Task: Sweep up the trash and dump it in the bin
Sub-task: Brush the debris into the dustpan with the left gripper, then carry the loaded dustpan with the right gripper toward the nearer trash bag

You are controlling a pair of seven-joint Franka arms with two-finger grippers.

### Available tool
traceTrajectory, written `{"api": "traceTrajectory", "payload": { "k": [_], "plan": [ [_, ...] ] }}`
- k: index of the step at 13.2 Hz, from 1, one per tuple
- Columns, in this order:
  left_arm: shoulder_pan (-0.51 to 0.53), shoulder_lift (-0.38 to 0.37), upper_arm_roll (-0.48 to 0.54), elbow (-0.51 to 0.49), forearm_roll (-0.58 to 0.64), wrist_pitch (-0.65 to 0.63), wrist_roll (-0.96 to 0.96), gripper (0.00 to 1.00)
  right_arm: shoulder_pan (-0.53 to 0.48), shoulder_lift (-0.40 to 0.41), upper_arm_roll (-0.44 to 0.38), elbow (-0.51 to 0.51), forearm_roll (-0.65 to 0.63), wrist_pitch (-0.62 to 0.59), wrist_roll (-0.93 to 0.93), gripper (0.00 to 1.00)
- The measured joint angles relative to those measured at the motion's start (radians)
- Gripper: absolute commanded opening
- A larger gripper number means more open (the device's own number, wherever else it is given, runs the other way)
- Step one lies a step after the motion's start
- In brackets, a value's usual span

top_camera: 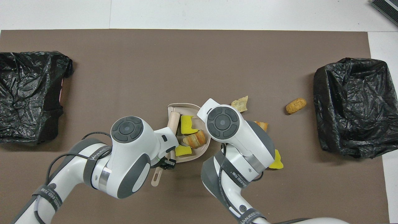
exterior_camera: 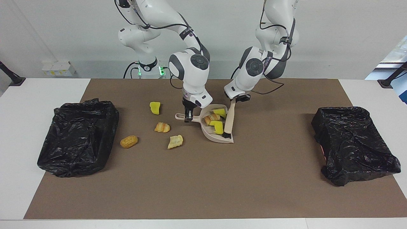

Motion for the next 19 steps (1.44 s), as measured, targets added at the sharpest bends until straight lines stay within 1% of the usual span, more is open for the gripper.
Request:
{"api": "traceTrajectory", "payload": {
  "k": [1, 3, 5, 8, 10, 13, 16, 19],
  "plan": [
    [-0.001, 0.0, 0.002, 0.017, -0.001, -0.014, -0.005, 0.0, 0.0, 0.001, 0.0, 0.0, 0.0, 0.0, 0.0, 0.0],
    [0.003, -0.007, 0.015, 0.067, -0.002, -0.083, -0.036, 0.0, 0.0, 0.001, 0.0, 0.0, 0.0, 0.001, 0.0, 0.0],
    [0.007, -0.035, 0.021, 0.104, 0.003, -0.143, -0.124, 0.0, -0.001, 0.002, 0.0, 0.0, 0.0, 0.001, 0.0, 0.0],
    [0.002, -0.088, 0.013, 0.102, 0.054, -0.206, -0.282, 0.0, -0.006, 0.002, 0.0, 0.001, 0.0, 0.001, 0.0, 0.0],
    [-0.012, -0.116, 0.006, 0.074, 0.067, -0.221, -0.358, 0.0, -0.032, -0.003, -0.001, 0.008, 0.0, -0.001, -0.007, 0.0],
    [-0.075, -0.166, -0.002, -0.006, 0.081, -0.208, -0.453, 0.0, -0.111, -0.042, -0.003, 0.028, 0.0, -0.038, -0.11, 0.0],
    [-0.193, -0.229, -0.008, -0.083, 0.082, -0.144, -0.587, 0.0, -0.225, -0.081, -0.006, 0.092, 0.0, -0.137, -0.289, 0.0],
    [-0.289, -0.246, -0.014, -0.116, 0.082, -0.101, -0.663, 0.0, -0.339, -0.093, -0.009, 0.146, 0.001, -0.189, -0.446, 0.0]
  ]
}}
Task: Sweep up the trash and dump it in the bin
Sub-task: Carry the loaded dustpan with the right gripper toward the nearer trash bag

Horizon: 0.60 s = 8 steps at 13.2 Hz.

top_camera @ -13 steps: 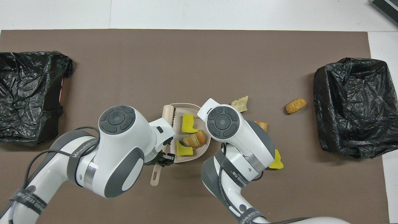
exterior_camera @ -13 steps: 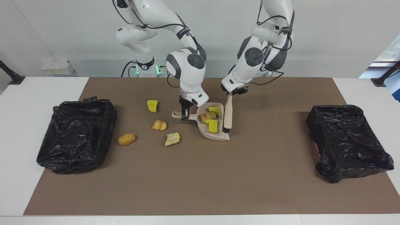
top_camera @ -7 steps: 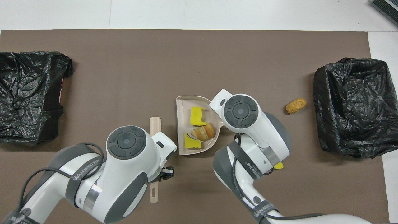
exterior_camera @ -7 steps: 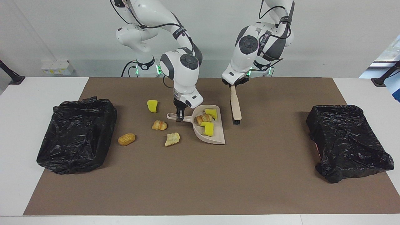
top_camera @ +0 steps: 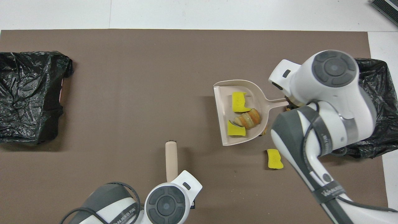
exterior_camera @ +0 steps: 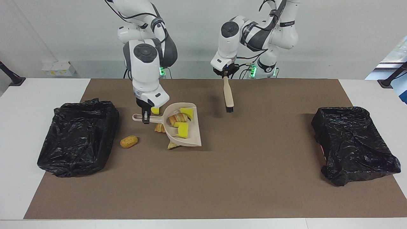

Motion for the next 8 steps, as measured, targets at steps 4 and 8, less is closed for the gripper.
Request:
{"api": "traceTrajectory", "payload": {
  "k": [4, 8],
  "plan": [
    [-0.127, 0.005, -0.002, -0.07, -0.007, 0.155, -0.094, 0.0, -0.133, -0.025, -0.01, 0.04, -0.001, -0.016, -0.194, 0.0],
    [-0.181, 0.032, -0.003, -0.101, -0.075, 0.22, -0.122, 0.0, -0.308, -0.032, -0.014, 0.077, -0.002, -0.016, -0.367, 0.0]
  ]
}}
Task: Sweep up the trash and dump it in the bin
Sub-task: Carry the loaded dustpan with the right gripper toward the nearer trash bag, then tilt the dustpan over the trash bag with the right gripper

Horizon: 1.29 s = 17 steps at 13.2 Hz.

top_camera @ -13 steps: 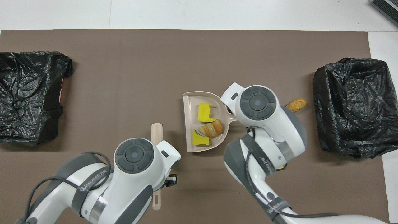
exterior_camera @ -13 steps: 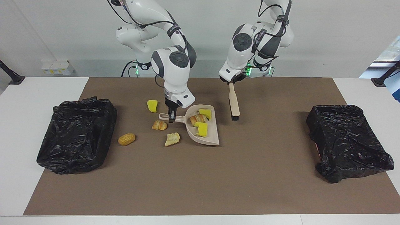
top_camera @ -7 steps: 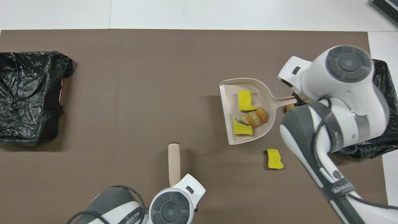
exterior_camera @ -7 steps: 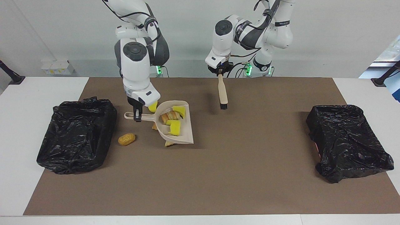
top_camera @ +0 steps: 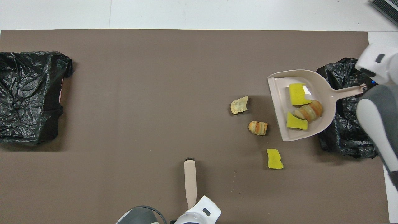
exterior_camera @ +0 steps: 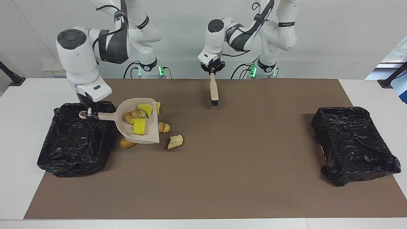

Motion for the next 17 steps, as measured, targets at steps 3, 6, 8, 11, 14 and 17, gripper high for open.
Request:
{"api": "traceTrajectory", "payload": {
  "k": [3, 6, 8, 11, 14, 17],
  "plan": [
    [-0.029, 0.019, 0.0, 0.0, -0.028, 0.003, -0.008, 0.0, -0.116, 0.0, -0.002, 0.008, -0.012, 0.007, -0.095, 0.0],
    [-0.033, 0.032, 0.001, -0.011, -0.047, 0.02, -0.01, 0.0, -0.205, 0.0, -0.002, 0.01, -0.081, 0.086, -0.13, 0.0],
    [-0.043, 0.069, 0.001, -0.023, -0.049, 0.073, -0.018, 0.0, -0.242, 0.001, -0.002, 0.01, -0.123, 0.125, -0.13, 0.0],
    [-0.054, 0.11, 0.002, -0.015, -0.049, 0.125, -0.018, 0.0, -0.253, 0.001, -0.005, 0.013, -0.222, 0.13, -0.118, 0.0],
    [-0.044, 0.11, 0.012, -0.001, -0.049, 0.093, -0.009, 0.0, -0.249, 0.001, 0.0, 0.023, -0.442, 0.13, 0.053, 0.0],
    [-0.007, 0.109, 0.023, 0.044, -0.049, -0.013, 0.035, 0.0, -0.231, 0.0, 0.009, 0.024, -0.574, 0.111, 0.203, 0.0]
  ]
}}
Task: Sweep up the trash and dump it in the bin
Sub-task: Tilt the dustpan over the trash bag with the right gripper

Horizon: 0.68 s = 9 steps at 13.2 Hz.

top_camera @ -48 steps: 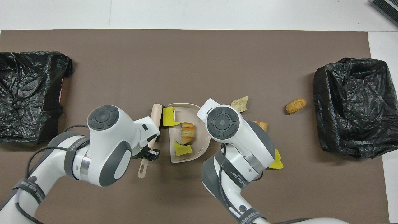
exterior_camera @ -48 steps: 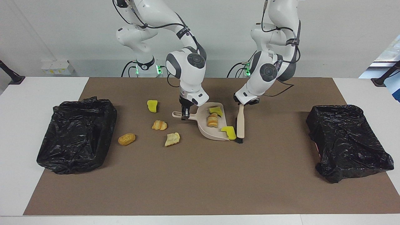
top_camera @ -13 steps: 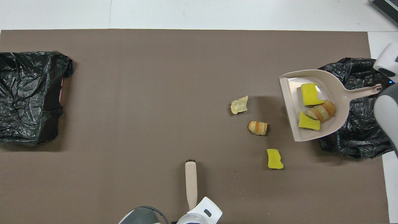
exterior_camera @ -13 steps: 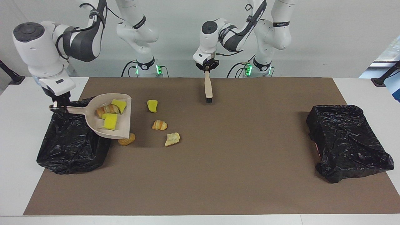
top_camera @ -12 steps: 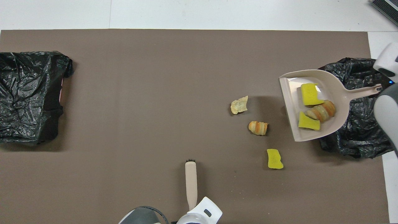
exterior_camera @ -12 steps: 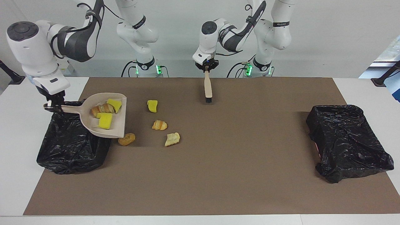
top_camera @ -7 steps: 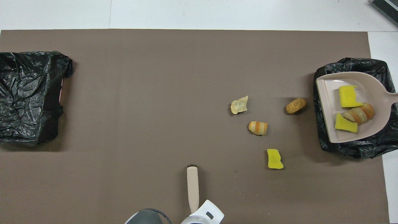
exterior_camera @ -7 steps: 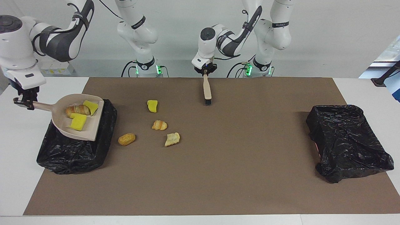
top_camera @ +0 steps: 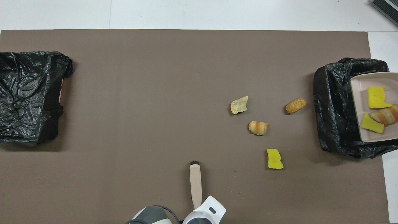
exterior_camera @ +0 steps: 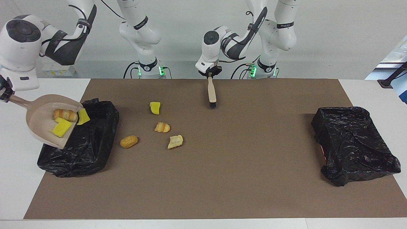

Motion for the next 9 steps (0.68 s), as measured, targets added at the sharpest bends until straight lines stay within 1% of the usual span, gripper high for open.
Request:
{"api": "traceTrajectory", "payload": {
  "k": [2, 5, 7, 9],
  "plan": [
    [0.008, 0.0, 0.0, 0.011, -0.023, -0.02, 0.017, 0.0, 0.028, -0.002, 0.002, 0.0, -0.072, -0.035, 0.062, 0.0],
    [0.012, 0.0, 0.0, 0.011, -0.048, -0.03, 0.049, 0.0, 0.065, -0.012, 0.003, 0.0, -0.11, -0.077, 0.105, 0.0],
    [0.017, 0.002, 0.0, 0.011, -0.059, -0.032, 0.07, 0.0, 0.069, -0.02, 0.003, -0.002, -0.126, -0.08, 0.103, 0.0],
    [0.019, 0.005, 0.001, 0.01, -0.067, -0.035, 0.078, 0.0, 0.069, -0.03, 0.005, -0.003, -0.133, -0.079, 0.062, 0.0]
  ]
}}
